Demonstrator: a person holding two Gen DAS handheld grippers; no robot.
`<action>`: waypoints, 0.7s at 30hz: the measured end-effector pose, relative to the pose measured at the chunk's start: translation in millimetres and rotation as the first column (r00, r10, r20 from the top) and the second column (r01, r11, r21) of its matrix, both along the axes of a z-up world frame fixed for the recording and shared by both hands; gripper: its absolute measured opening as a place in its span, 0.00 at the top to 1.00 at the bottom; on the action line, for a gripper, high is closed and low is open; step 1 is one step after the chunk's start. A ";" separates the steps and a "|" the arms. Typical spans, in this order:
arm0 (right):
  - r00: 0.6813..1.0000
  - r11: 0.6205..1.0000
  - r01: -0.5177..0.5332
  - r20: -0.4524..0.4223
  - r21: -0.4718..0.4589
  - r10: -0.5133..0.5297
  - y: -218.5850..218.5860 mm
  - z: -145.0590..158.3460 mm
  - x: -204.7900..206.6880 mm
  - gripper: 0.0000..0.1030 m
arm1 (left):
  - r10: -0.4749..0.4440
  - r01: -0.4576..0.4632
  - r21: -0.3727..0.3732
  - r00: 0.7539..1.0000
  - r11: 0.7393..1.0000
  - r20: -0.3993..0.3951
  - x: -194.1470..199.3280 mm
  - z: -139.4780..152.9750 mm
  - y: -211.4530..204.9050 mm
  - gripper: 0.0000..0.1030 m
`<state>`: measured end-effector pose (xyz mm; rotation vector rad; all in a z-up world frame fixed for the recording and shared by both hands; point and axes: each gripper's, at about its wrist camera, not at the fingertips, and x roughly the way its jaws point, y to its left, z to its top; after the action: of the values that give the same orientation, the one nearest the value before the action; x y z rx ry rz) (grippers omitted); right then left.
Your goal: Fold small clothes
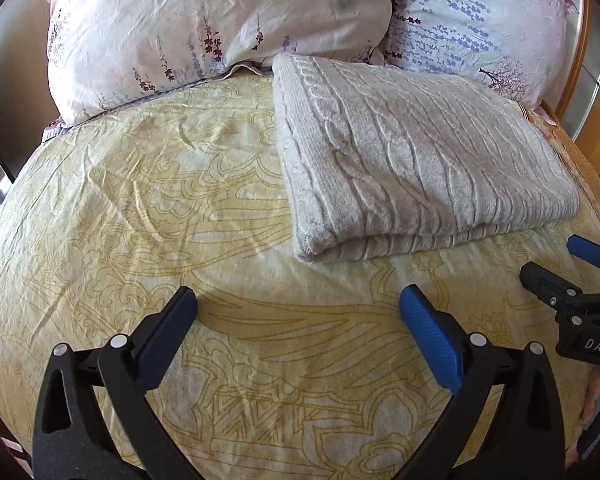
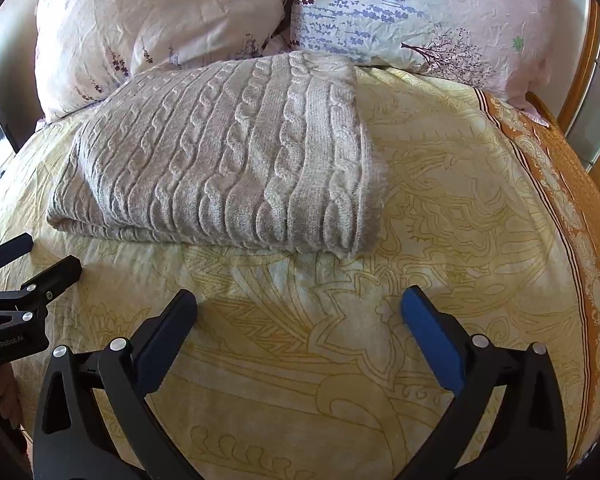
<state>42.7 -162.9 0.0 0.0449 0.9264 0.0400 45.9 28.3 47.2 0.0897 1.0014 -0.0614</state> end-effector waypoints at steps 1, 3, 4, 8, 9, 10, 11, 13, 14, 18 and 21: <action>1.000 1.000 -0.003 0.001 0.001 0.003 0.9 -0.4 -0.2 0.01 | 0.004 -0.004 -0.002 1.000 1.000 0.001 -0.3 -0.1 -0.1 0.02; 1.000 1.000 -0.010 0.002 0.000 0.010 1.9 -0.3 -0.8 0.01 | 0.003 -0.003 -0.003 1.000 1.000 0.001 -0.4 -0.4 -0.6 0.02; 1.000 1.000 -0.011 0.002 0.000 0.011 2.1 -0.3 -1.5 0.01 | 0.001 -0.001 -0.003 1.000 1.000 0.001 -0.8 -0.5 -0.6 0.02; 1.000 1.000 -0.018 0.004 0.000 0.018 2.0 -0.6 -1.6 0.01 | 0.002 -0.002 -0.004 1.000 1.000 0.001 -1.7 -0.7 -0.7 0.02; 1.000 1.000 -0.019 0.004 -0.001 0.019 2.2 -0.6 -1.8 0.01 | 0.002 -0.002 -0.004 1.000 1.000 0.001 -1.3 -0.5 -1.0 0.02; 1.000 1.000 -0.019 0.004 0.000 0.019 2.2 -0.6 -1.8 0.01 | 0.002 -0.002 -0.004 1.000 1.000 0.001 -1.8 -0.7 -0.5 0.02; 1.000 1.000 -0.018 0.004 0.000 0.018 2.3 -0.6 -1.9 0.01 | 0.002 -0.002 -0.005 1.000 1.000 0.001 -1.7 -0.7 -0.8 0.02; 1.000 1.000 -0.018 0.004 0.000 0.018 2.4 -0.5 -2.0 0.01 | 0.002 -0.002 -0.004 1.000 1.000 0.000 -1.7 -0.4 -1.1 0.02; 1.000 1.000 -0.018 0.004 0.000 0.018 2.4 -0.5 -2.0 0.01 | 0.002 -0.002 -0.004 1.000 1.000 0.001 -1.3 -0.3 -1.3 0.02; 1.000 1.000 -0.017 0.004 0.000 0.017 2.4 -0.4 -2.2 0.01 | 0.002 -0.002 -0.004 1.000 1.000 0.000 -1.2 -0.3 -1.3 0.02; 1.000 1.000 -0.017 0.004 0.000 0.017 2.4 -0.4 -2.2 0.01 | 0.002 -0.002 -0.004 1.000 1.000 0.000 -1.5 -0.4 -1.1 0.02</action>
<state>40.6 -160.5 -0.4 0.0364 0.9227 0.0559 44.4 27.2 46.8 0.0849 1.0008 -0.0618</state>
